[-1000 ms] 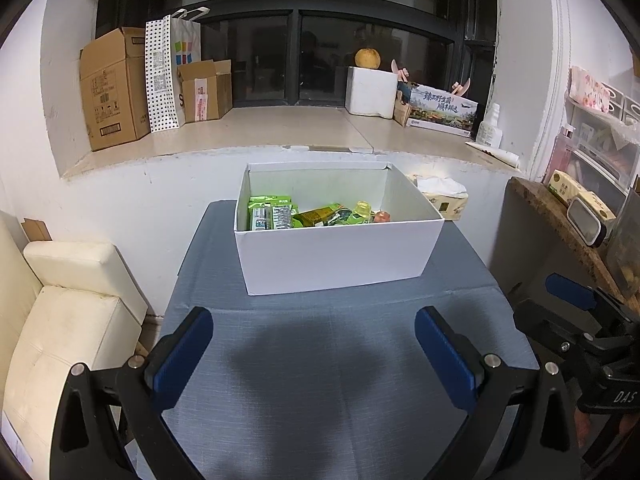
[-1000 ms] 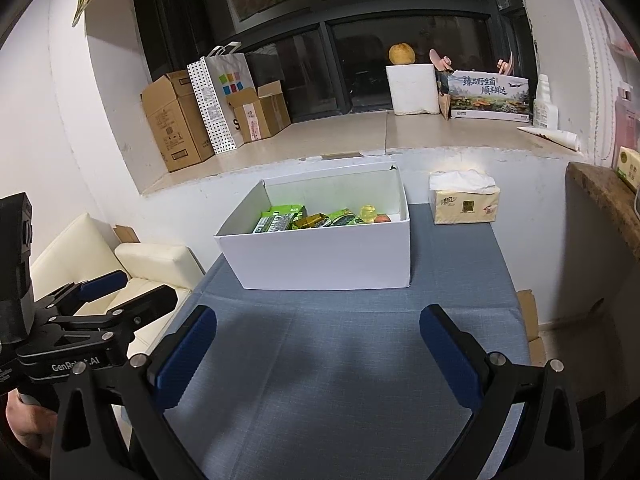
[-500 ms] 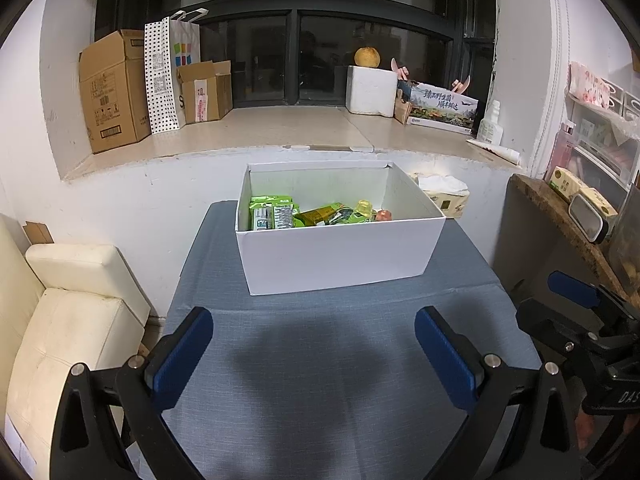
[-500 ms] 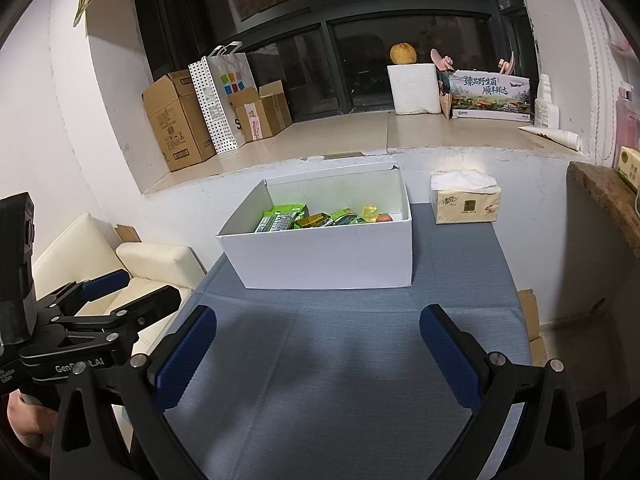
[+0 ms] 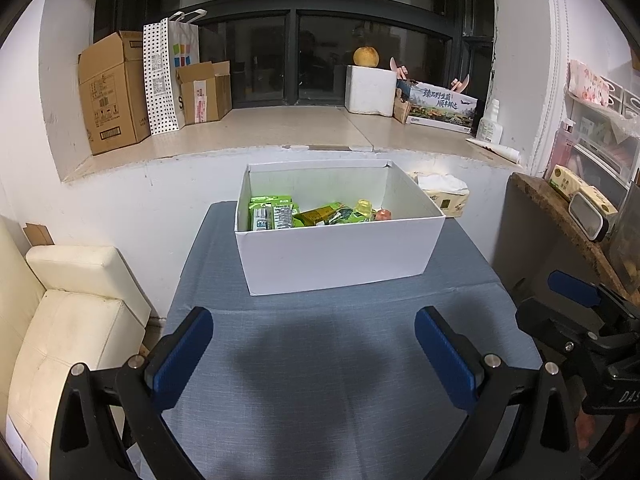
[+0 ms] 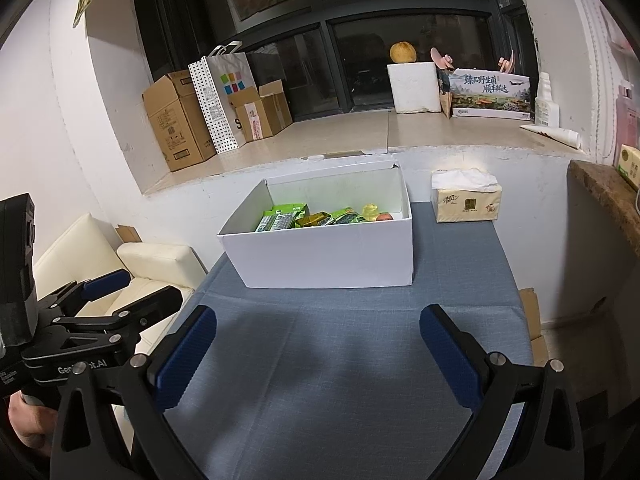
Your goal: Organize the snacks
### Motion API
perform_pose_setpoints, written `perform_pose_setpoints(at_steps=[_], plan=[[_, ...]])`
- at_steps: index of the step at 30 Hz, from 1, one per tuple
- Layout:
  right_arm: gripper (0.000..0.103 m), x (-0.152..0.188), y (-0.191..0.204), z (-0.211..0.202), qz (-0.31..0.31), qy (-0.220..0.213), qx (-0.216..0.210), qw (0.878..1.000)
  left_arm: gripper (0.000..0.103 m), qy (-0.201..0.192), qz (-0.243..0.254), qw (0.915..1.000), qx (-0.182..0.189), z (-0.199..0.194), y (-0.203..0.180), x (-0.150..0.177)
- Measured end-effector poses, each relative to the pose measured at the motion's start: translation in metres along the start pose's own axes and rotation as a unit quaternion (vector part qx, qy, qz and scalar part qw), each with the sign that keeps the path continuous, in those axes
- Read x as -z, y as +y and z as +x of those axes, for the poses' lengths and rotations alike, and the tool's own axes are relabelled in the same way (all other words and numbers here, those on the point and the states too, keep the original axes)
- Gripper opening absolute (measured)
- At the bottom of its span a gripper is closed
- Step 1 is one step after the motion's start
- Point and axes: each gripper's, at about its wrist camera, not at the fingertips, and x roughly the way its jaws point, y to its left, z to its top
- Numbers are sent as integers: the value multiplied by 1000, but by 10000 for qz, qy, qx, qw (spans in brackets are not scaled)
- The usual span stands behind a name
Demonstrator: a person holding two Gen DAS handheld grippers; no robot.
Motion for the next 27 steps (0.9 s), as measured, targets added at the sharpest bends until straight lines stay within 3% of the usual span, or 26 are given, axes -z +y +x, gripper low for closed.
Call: perform_pose_setpoints(at_steps=[27], plan=[[103,2,3,1,-43,25,-52,10000,103,-34,34,10000,4,-3,0,1]])
